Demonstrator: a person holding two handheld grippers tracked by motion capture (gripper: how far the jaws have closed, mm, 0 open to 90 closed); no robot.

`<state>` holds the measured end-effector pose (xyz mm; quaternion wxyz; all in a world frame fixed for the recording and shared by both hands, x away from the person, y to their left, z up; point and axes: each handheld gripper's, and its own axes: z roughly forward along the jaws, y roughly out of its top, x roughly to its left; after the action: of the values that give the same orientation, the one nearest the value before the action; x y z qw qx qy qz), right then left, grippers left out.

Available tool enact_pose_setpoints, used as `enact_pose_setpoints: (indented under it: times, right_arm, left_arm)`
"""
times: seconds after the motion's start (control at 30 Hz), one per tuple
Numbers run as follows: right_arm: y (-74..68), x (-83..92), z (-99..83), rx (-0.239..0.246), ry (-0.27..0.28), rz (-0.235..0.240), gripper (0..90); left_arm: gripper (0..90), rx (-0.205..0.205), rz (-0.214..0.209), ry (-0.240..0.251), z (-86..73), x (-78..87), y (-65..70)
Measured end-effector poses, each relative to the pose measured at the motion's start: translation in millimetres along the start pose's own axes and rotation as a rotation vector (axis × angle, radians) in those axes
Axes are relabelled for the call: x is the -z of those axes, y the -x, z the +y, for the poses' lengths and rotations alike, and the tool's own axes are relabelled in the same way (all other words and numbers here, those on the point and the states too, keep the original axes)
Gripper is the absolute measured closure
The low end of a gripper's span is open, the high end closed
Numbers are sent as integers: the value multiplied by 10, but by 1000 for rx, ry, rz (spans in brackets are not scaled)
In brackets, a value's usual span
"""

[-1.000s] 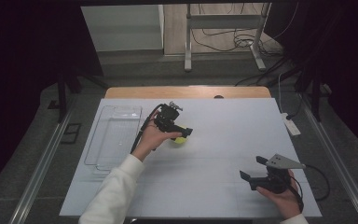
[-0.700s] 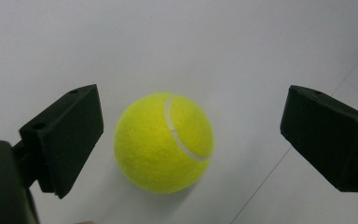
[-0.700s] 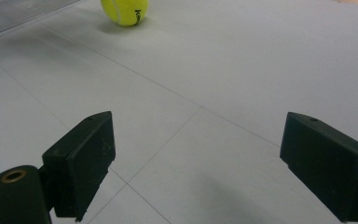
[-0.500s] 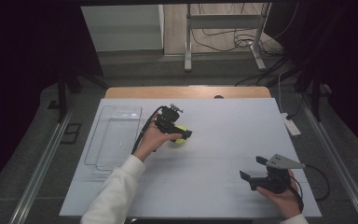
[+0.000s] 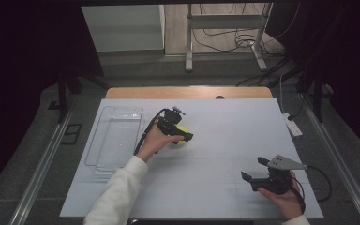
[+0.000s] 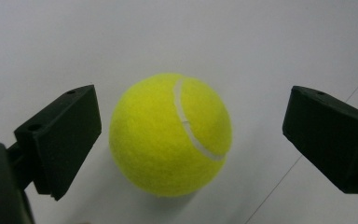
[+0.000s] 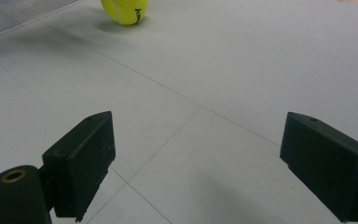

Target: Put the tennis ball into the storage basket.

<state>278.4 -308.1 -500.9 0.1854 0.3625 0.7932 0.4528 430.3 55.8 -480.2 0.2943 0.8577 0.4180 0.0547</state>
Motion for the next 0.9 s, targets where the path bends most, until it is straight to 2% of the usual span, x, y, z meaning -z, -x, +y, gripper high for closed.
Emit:
enact_pose_setpoints:
  times: [0.7,0.9]
  right_arm:
    - [0,-6,-3,1,-2,1,107]
    - [0,-6,-2,1,-2,0,107]
  left_arm:
    - [76,23,4,-37,-58,-121,-39]
    - [124,28,14,-51,-75,-148,-41]
